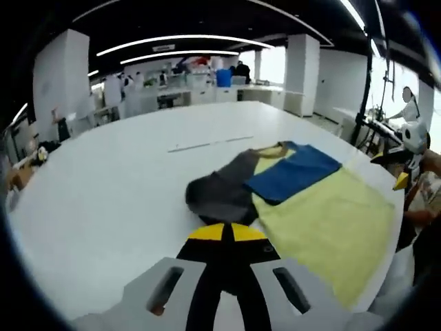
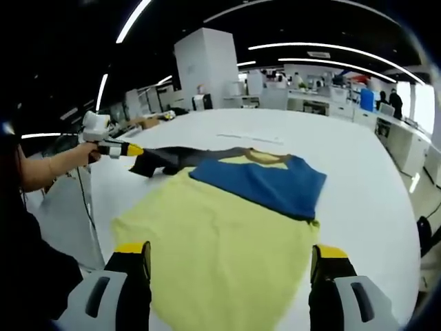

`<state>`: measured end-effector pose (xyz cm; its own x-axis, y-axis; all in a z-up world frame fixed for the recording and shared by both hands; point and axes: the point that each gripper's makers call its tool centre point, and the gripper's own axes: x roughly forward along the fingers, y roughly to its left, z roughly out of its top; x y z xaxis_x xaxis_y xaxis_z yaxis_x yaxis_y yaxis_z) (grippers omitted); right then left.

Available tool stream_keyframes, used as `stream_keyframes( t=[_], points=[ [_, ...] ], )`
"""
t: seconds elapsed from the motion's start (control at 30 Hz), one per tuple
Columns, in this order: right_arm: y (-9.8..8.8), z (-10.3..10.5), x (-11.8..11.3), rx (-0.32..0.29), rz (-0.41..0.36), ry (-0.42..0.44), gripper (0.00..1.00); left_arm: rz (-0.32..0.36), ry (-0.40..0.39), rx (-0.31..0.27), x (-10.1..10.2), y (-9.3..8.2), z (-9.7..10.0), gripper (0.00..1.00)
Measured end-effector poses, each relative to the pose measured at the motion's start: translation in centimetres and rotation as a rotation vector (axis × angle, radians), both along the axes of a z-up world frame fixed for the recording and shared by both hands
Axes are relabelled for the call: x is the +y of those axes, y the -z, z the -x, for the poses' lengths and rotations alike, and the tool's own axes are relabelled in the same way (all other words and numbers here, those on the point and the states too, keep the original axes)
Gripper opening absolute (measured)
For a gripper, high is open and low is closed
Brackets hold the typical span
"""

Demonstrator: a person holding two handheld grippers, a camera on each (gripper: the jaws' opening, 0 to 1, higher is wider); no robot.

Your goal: Fold the garment on the visible template until the final outline fits inside the template.

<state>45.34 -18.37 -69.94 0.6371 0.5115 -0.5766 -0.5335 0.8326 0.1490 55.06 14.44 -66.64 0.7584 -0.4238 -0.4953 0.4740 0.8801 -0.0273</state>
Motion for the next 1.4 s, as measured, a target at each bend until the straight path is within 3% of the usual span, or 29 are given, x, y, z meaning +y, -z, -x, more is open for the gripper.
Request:
stream_keyframes(
  t=[0.33, 0.53, 0.67, 1.0, 1.4],
  points=[
    [-0.1, 0.2, -0.8, -0.008, -0.01, 0.021, 0.95, 0.102, 0.01, -0.027, -3.6, -2.8, -1.2, 0.0],
    [-0.2, 0.2, -1.0, -0.011, -0.018, 0.032, 0.95, 0.1, 0.017, -0.026, -6.1, -3.0, -2.4, 0.0],
    [0.0, 0.3, -1.1, -0.008, -0.02, 0.039, 0.95, 0.135, 0.019, -0.003, -8.2, -2.9, -3.2, 0.0],
    [0.2, 0.5, -2.1, -0.005, -0.025, 0.068, 0.95, 0.2, 0.12, 0.018, -14.2, -3.4, -4.3, 0.0],
    [0.5, 0.8, -2.9, 0.003, -0.022, 0.09, 0.95, 0.248, 0.157, 0.041, -18.0, -3.0, -5.8, 0.0]
  ],
)
